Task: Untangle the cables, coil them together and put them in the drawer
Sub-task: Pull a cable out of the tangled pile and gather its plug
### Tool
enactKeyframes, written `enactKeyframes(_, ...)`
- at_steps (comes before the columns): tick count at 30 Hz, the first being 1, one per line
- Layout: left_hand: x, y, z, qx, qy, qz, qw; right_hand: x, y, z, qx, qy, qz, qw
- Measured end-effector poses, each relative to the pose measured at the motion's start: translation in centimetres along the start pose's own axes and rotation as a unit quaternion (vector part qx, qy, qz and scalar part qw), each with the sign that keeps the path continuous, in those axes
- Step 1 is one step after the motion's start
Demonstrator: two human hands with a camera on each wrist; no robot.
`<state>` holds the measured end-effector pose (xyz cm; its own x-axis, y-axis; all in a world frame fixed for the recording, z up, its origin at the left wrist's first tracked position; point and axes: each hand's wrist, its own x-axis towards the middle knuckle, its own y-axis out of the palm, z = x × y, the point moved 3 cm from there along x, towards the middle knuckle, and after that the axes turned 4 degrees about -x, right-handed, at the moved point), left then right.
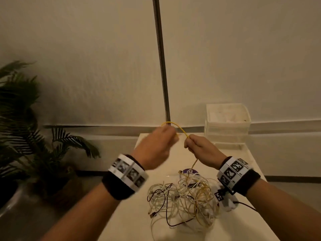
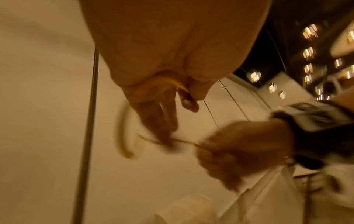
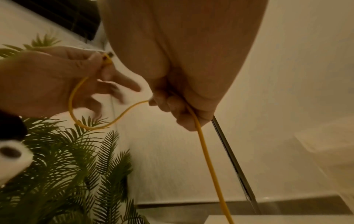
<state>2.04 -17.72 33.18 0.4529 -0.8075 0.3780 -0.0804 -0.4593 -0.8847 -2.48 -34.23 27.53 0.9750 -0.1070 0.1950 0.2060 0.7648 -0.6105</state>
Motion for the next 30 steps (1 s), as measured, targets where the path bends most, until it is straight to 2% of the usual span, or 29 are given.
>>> enactKeyframes(2,0.4,3.2,-1.1,0.027,0.018,-0.012,0.999,0.2,0.0,0.9,0.017,-0.01,0.019,1.0)
enactKeyframes(4,1.1,4.2,-2.1,0.038,0.016,-0.016,0.999,0.0,-0.4,1.8,0.049,-0.006,0.038,0.998)
enactKeyframes(8,3.1,3.1,-3.0,-0.029,-0.017,-0.008,0.999,-0.8,-1.0,2.7,0.084,0.01,0.084,0.993)
enactKeyframes(11,4.0,2.3,-3.3,-0.066,-0.021,-0.021,0.997,-0.9,-1.6,2.9,0.099,0.008,0.056,0.994)
enactKeyframes(13,4.2,1.3,-3.3,-0.07,-0.022,-0.091,0.993,-0.9,-2.1,3.2,0.12,-0.016,0.037,0.992)
enactKeyframes(15,4.4,-0.8,-2.7,-0.052,-0.032,-0.189,0.98,-1.1,-2.4,2.7,0.137,-0.037,0.038,0.989)
enactKeyframes(18,4.5,-5.7,0.2,-0.011,-0.094,-0.335,0.938,-1.8,-2.1,0.6,0.127,-0.022,0.052,0.99)
enactKeyframes(20,4.0,-8.5,2.4,0.003,-0.145,-0.378,0.914,-2.2,-1.7,-1.0,0.101,0.0,0.05,0.994)
enactKeyframes(22,3.4,-9.3,3.6,0.021,-0.165,-0.374,0.912,-2.4,-1.4,-2.3,0.086,0.022,0.035,0.995)
enactKeyframes(23,3.2,-8.9,3.6,0.032,-0.144,-0.362,0.92,-2.3,-1.3,-2.3,0.081,0.027,0.024,0.996)
enactKeyframes(26,3.0,-5.4,1.6,0.078,-0.056,-0.257,0.962,-1.3,-1.1,-1.2,0.041,0.018,0.005,0.999)
enactKeyframes(28,3.1,-2.5,-0.6,0.111,0.004,-0.196,0.974,-0.4,-1.1,0.2,0.007,-0.002,0.0,1.0)
enactKeyframes(30,3.0,0.0,-3.1,0.131,0.102,-0.127,0.978,-0.2,-1.5,2.0,-0.003,-0.045,-0.016,0.999)
